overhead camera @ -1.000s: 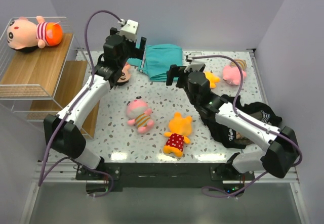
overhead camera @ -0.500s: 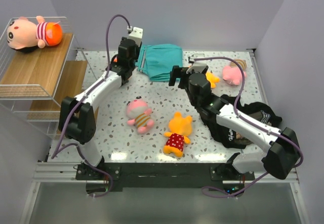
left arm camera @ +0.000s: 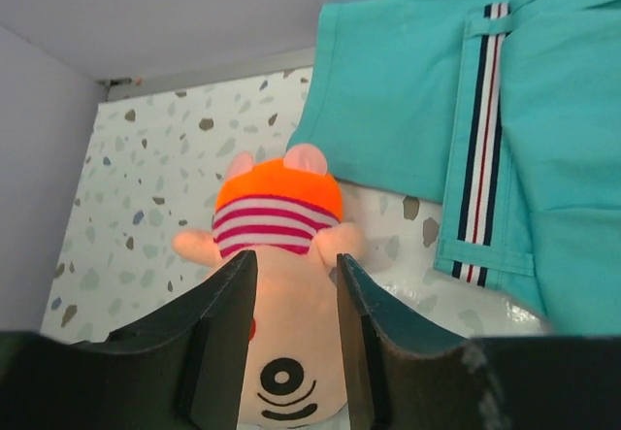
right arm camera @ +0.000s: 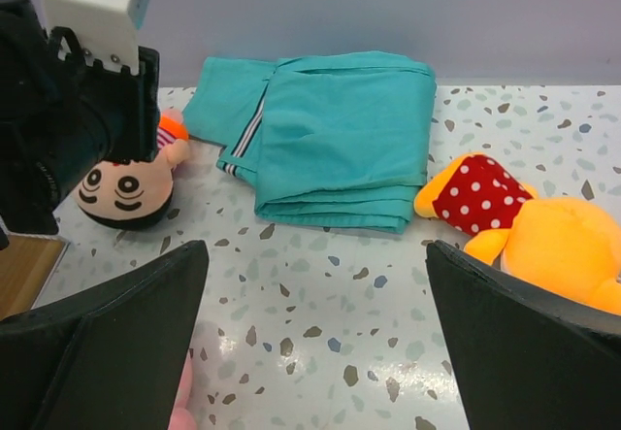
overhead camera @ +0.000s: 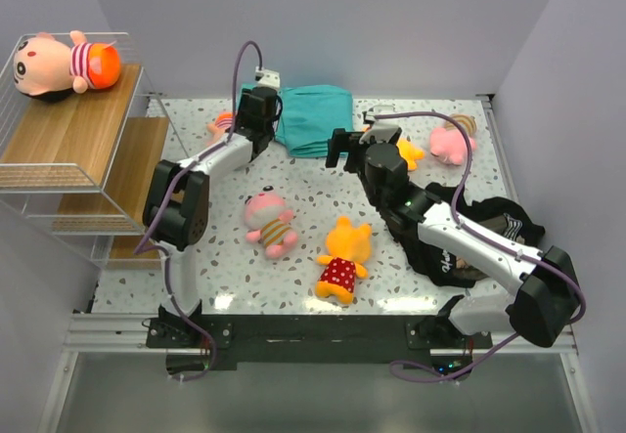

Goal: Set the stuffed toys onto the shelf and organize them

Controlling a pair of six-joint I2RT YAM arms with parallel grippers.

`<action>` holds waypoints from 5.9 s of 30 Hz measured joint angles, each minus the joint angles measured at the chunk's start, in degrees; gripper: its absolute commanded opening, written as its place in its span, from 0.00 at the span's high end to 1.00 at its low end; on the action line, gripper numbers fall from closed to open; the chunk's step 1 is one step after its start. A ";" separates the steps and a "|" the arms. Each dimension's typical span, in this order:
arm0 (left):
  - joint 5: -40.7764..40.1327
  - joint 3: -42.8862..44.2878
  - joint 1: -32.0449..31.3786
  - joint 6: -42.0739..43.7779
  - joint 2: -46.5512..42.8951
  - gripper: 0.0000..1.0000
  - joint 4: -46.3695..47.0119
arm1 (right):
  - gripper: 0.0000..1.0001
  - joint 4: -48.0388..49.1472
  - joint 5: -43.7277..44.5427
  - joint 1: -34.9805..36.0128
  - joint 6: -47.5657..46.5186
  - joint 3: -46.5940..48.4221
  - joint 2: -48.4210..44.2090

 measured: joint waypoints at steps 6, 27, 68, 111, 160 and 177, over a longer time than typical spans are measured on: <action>0.26 0.15 3.08 -3.06 2.64 0.47 -3.02 | 0.01 0.33 -0.26 0.00 0.00 -0.13 -0.02; 15.28 -6.54 4.13 -3.02 -1.86 1.00 -6.45 | 0.04 -1.25 -6.99 -0.85 2.14 0.50 0.68; 62.20 -23.43 -1.25 45.27 -15.26 0.51 -6.91 | 0.13 -9.55 -36.33 -18.84 22.25 -0.42 0.07; 15.41 4.79 -15.65 -27.61 3.82 0.53 -18.12 | 0.12 -11.32 -27.98 -18.62 19.85 -1.09 -3.63; 2.86 1.60 -17.68 -12.11 3.52 1.00 -26.05 | 0.12 -11.32 -27.04 -18.03 19.08 -1.09 -3.67; 4.46 9.42 -17.79 3.04 -20.09 1.00 -36.04 | 0.12 -9.38 -33.51 -18.03 19.17 -1.09 -3.65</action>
